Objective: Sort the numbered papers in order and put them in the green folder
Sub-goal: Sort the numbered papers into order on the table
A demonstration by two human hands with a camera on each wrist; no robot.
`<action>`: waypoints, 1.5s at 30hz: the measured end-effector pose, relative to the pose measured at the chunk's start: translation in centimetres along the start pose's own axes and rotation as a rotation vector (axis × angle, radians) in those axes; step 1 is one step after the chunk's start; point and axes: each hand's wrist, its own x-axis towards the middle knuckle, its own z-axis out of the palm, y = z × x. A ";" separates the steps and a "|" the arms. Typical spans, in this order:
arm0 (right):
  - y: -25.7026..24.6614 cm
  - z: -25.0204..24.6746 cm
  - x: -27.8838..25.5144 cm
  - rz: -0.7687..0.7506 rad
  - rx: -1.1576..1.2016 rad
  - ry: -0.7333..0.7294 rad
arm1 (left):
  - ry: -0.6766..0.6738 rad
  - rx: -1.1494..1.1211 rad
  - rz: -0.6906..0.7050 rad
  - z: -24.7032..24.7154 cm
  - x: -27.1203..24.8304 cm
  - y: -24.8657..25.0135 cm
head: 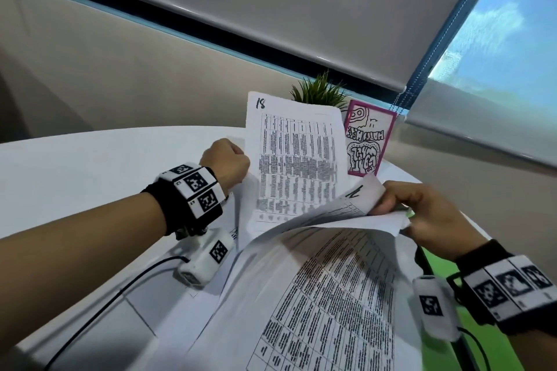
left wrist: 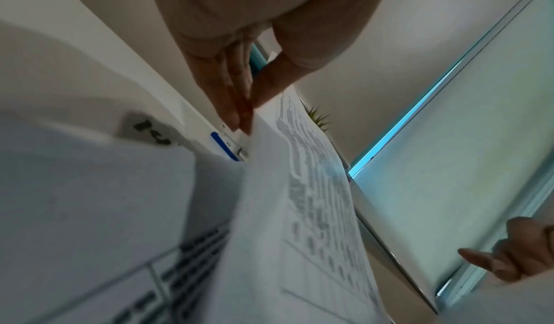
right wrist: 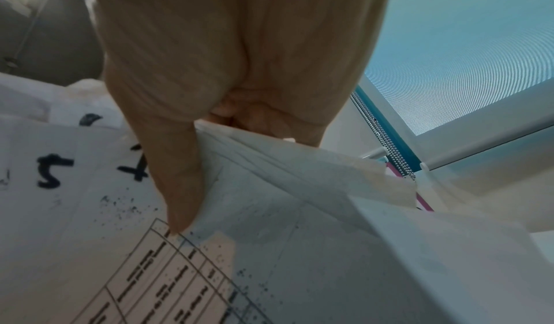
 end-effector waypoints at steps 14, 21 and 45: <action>0.2 -0.1 0.9 -0.024 -0.033 -0.031 | -0.619 0.391 0.190 0.1 -2.2 -0.3; 3.6 1.9 3.3 0.068 -0.070 -0.021 | -0.831 0.252 0.144 0.0 -5.8 -0.3; 4.8 3.9 6.4 0.106 -0.058 -0.116 | -0.632 0.613 0.279 -2.6 -3.0 1.6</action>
